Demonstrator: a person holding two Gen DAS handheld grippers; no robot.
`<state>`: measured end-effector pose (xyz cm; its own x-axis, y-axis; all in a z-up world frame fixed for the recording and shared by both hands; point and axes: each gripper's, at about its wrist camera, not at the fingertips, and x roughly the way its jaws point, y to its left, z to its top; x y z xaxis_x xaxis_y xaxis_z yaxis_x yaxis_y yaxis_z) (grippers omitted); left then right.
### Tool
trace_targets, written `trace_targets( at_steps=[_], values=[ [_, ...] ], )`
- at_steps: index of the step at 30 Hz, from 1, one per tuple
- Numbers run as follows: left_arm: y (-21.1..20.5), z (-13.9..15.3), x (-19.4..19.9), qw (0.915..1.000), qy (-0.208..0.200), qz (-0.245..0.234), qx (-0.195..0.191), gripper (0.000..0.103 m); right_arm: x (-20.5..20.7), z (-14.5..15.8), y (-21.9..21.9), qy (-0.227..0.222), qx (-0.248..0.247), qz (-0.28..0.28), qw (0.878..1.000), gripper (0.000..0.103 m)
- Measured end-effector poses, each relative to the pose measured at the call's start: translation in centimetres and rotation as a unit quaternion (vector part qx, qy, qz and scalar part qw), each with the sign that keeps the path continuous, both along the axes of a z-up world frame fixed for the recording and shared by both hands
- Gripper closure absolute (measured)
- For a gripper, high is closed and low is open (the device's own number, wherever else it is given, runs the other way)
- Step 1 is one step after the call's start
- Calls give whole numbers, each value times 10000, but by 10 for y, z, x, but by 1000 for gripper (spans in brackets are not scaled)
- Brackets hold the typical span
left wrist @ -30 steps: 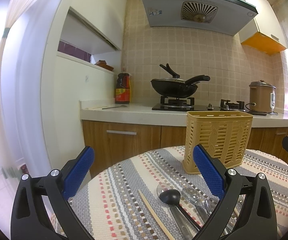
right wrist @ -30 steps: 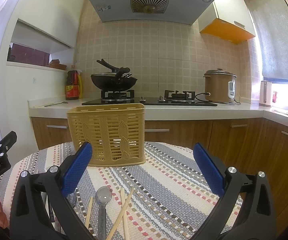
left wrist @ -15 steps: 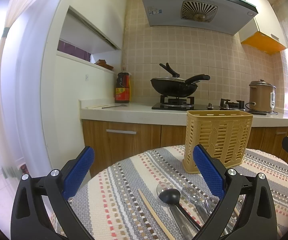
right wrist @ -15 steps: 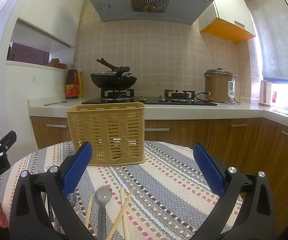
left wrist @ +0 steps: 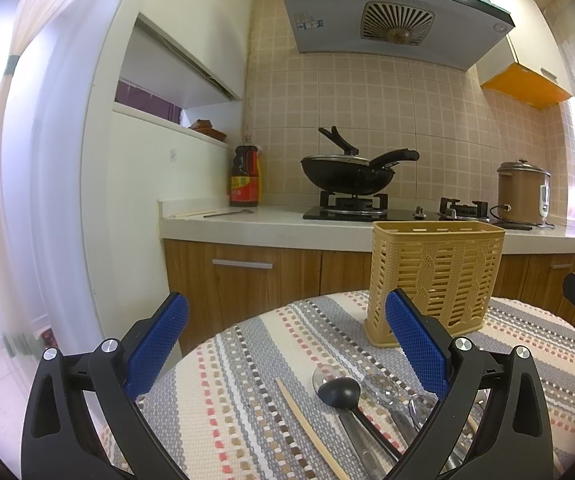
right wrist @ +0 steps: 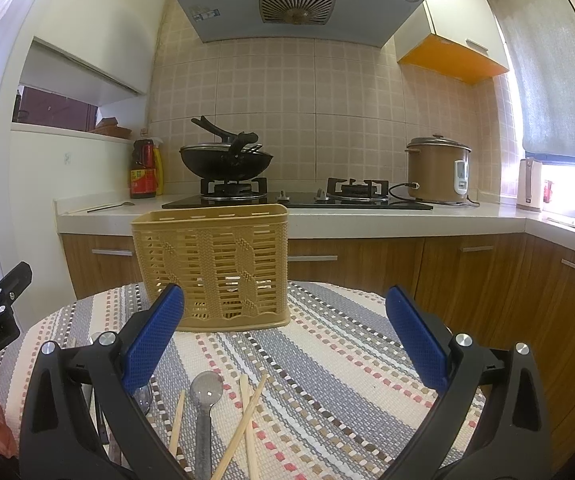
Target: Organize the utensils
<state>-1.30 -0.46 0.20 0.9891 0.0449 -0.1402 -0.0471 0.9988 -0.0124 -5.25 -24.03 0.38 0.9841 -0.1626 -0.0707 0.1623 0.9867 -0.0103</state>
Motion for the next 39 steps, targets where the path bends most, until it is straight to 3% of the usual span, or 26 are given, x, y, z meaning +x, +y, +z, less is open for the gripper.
trace_targets(
  at_steps=[20, 22, 25, 29, 31, 33, 35, 37, 39],
  values=[
    [2, 0, 5, 9999, 131, 25, -41, 7, 2, -1, 0, 78, -36, -230, 9997, 6],
    [5, -1, 10, 9996, 271, 108, -41, 7, 7, -1, -2, 200, -89, -581, 9981, 6],
    [22, -4, 29, 9954, 921, 252, -63, 8, 16, -3, -11, 649, -74, -962, 9932, 6],
    [63, -2, 49, 9844, 1645, -24, -617, 8, 31, -10, -20, 1726, -142, -512, 9836, 6],
    [78, -2, 58, 9739, 2013, -388, -976, 9, 31, -11, -21, 1890, -216, -273, 9814, 6],
    [78, -4, 68, 9616, 2421, -741, -1063, 9, 33, -13, -21, 2152, -378, -367, 9751, 6],
    [71, -6, 74, 9504, 2755, -1033, -1011, 25, 40, -14, -23, 2478, -317, -267, 9679, 12],
    [63, -8, 80, 9379, 3072, -1303, -950, 29, 43, -13, -30, 2809, 0, -7, 9597, 27],
    [61, -12, 86, 9223, 3369, -1513, -1140, 32, 46, -12, -37, 3007, 220, 148, 9534, 38]
  ],
)
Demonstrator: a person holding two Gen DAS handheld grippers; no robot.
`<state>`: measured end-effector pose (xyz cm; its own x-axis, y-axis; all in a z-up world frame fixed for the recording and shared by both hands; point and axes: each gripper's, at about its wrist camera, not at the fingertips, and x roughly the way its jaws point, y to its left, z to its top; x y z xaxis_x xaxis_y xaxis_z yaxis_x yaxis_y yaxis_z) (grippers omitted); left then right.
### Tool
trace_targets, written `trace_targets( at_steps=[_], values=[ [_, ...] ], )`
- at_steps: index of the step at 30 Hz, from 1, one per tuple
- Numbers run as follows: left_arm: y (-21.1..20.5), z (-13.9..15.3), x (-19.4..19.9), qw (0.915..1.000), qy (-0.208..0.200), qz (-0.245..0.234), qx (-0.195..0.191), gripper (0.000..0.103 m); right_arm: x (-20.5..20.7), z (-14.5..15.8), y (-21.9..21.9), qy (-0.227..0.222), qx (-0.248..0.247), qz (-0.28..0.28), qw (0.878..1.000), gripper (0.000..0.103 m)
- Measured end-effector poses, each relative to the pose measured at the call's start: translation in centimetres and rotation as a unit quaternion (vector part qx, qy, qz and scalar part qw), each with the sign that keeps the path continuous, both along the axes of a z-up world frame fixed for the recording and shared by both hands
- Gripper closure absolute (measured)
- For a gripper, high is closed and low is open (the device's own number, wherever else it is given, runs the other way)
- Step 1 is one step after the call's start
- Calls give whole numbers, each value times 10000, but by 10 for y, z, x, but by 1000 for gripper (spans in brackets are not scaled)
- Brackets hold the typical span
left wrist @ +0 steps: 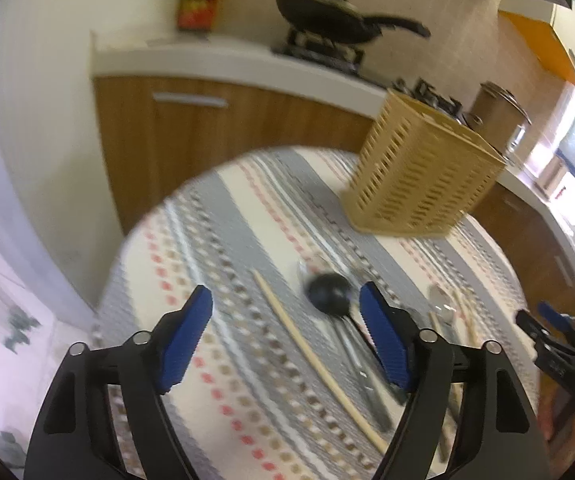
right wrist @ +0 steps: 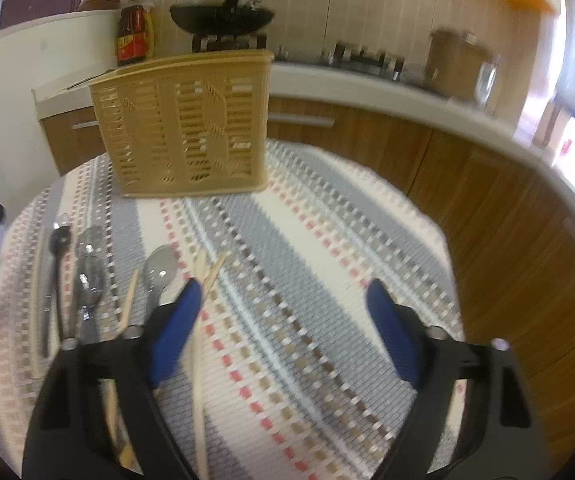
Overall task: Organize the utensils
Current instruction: 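Lower the left tool and grasp a wooden chopstick while the right tool grasps another chopstick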
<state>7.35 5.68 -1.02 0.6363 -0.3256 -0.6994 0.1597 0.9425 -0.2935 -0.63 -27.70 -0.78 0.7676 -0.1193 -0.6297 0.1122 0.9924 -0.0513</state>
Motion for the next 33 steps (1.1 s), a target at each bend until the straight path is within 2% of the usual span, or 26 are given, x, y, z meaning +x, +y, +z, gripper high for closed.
trace_targets(
  at_steps=[1, 3, 8, 12, 14, 16, 18, 22, 27, 31, 33],
  values=[
    [-1, -3, 1, 9999, 94, -19, -106, 34, 1, 0, -1, 74, 102, 50, 9999, 44],
    [2, -8, 7, 9988, 319, -23, -361, 35, 6, -1, -4, 236, 279, 158, 9992, 48],
    [6, -19, 25, 9964, 699, -101, -474, 47, 35, -11, 5, 824, 577, 464, 9938, 72],
    [16, -27, 43, 9918, 1016, -125, -767, 49, 52, -18, 11, 1033, 890, 591, 9889, 73],
    [18, -30, 49, 9901, 1112, -127, -853, 59, 60, -24, 11, 1153, 1059, 599, 9858, 82],
    [17, -33, 56, 9879, 1247, -156, -909, 68, 64, -29, 12, 1259, 1219, 585, 9828, 83],
    [9, -39, 65, 9871, 1406, -155, -754, 68, 65, -32, 14, 1311, 1182, 549, 9828, 84],
    [-2, -51, 72, 9851, 1611, -84, -604, 79, 67, -31, 17, 1397, 1098, 538, 9826, 87],
    [-19, -49, 71, 9902, 1390, 3, -151, 81, 74, -31, 13, 1589, 1195, 532, 9786, 88],
    [-35, -50, 74, 9920, 1200, -107, 370, 97, 79, -31, 14, 1712, 1209, 581, 9761, 88],
    [-42, -50, 76, 9922, 1096, -209, 557, 98, 82, -35, 10, 1837, 1392, 524, 9717, 88]
  ],
)
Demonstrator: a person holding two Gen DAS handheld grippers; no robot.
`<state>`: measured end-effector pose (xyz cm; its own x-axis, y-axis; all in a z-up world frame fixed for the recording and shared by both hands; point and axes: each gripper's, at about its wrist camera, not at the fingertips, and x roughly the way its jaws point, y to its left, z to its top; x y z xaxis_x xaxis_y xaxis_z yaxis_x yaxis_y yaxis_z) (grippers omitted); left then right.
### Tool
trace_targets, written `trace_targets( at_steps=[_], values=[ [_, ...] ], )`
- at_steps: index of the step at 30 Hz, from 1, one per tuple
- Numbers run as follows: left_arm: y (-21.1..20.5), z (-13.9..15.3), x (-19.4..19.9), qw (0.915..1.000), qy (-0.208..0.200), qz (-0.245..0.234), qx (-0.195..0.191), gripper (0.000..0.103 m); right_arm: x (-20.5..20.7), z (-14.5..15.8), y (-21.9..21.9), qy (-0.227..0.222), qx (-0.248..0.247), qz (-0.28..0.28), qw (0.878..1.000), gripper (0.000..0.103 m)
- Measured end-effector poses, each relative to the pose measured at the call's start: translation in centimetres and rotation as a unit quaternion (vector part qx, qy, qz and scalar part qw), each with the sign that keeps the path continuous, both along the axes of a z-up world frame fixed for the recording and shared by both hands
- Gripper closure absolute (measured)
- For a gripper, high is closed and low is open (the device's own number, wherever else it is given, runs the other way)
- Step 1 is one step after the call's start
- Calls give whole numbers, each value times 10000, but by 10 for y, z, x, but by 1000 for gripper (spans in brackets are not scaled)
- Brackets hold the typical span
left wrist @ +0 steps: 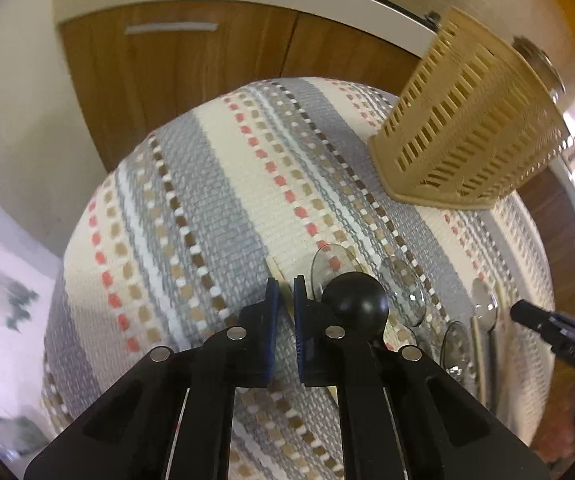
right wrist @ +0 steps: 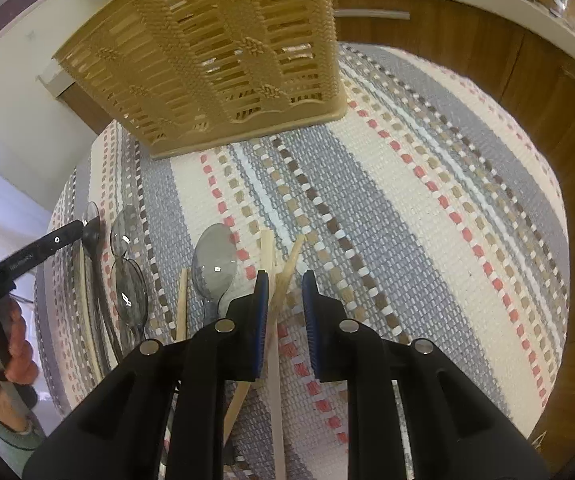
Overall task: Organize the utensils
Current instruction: 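Lower the left tool and grasp a wooden chopstick while the right tool grasps another chopstick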
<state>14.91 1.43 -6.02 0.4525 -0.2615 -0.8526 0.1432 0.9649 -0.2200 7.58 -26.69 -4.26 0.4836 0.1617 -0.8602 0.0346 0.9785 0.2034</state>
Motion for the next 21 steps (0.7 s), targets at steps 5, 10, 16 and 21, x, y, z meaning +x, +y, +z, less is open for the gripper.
trace_targets(
  at_steps=[5, 10, 16, 21],
  values=[
    [-13, 0, -1, 9975, -254, -593, 273, 99, 8, -5, 1, 92, 85, -42, 9999, 88],
    [-11, 0, 4, 9971, -159, -723, 192, 97, 8, -7, 12, 61, -59, 63, 9999, 96],
    [-9, 1, 4, 9974, -4, -718, -23, 83, -4, -2, 9, -210, -30, 62, 9998, 99],
    [-19, 2, 0, 9970, -46, -735, 244, 79, -11, 3, 4, -319, 41, 96, 9994, 99]
  ],
)
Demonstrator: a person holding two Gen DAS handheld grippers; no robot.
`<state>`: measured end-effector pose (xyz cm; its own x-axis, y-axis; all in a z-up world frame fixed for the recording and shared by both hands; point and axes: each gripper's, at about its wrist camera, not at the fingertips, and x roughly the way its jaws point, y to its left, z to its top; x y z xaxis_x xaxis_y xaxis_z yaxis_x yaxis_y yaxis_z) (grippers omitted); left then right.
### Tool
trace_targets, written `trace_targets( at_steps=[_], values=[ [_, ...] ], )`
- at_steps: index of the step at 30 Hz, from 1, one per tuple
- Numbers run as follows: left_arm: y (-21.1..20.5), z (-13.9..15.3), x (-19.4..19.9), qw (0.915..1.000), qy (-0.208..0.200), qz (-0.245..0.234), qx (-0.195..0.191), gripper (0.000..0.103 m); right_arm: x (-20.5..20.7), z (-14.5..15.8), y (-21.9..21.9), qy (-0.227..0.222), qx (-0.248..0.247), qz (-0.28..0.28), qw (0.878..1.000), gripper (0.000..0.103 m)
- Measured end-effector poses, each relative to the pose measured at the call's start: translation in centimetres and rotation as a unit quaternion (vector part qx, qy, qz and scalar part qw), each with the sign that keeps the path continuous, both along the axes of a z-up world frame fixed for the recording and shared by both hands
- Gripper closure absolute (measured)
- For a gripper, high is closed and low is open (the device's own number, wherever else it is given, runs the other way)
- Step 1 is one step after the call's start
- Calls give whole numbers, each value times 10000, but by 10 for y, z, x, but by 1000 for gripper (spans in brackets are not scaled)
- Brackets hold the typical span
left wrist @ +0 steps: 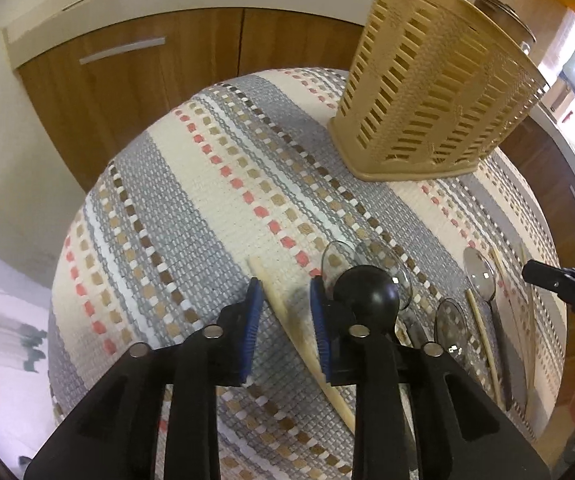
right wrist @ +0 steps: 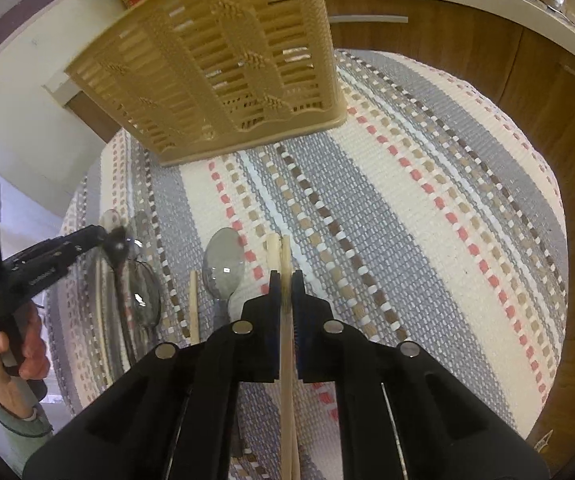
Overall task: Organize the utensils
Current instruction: 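Lower the left tool and grasp a wooden chopstick while the right tool grasps another chopstick, then lift both chopsticks and carry them over the beige utensil holder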
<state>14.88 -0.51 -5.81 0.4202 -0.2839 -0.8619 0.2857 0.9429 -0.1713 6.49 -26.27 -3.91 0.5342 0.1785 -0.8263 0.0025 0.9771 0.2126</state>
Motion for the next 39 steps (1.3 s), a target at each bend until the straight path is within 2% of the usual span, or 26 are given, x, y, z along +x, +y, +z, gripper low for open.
trace_targets(
  at_steps=[1, 4, 8, 11, 13, 17, 20, 25, 29, 35, 39],
  values=[
    [0, 0, 0, 10000, 14, -6, 1, 79, -1, 0, -1, -9, -6, -1, 10000, 99],
    [-3, 0, 0, 9996, -55, 26, 281, 95, -3, 2, -4, -49, 24, -2, 10000, 99],
    [-8, 0, -6, 9988, -280, -60, 406, 100, -9, 4, -11, -94, 69, -1, 9999, 99],
    [-5, 7, -15, 9986, -483, -227, 24, 100, -16, 11, -13, -173, 69, 45, 9998, 99],
    [-2, 17, -23, 9975, -667, -231, -90, 100, -23, 20, -16, -274, 53, 68, 9996, 99],
    [5, 47, -46, 9912, -1201, -334, -453, 100, -40, 40, -12, -585, -77, 146, 9981, 99],
    [9, 75, -71, 9808, -1774, -438, -681, 100, -57, 57, -6, -910, -221, 221, 9954, 99],
    [8, 106, -96, 9668, -2334, -420, -948, 100, -80, 80, 4, -1335, -448, 285, 9896, 99],
    [8, 130, -108, 9524, -2781, -354, -1196, 100, -91, 97, 9, -1624, -547, 264, 9849, 99],
    [1, 173, -117, 9239, -3595, -203, -1297, 100, -100, 129, 10, -2127, -542, 172, 9755, 100],
    [-7, 200, -110, 9074, -3971, -147, -1370, 100, -99, 156, 11, -2473, -479, 156, 9676, 100]
  ],
)
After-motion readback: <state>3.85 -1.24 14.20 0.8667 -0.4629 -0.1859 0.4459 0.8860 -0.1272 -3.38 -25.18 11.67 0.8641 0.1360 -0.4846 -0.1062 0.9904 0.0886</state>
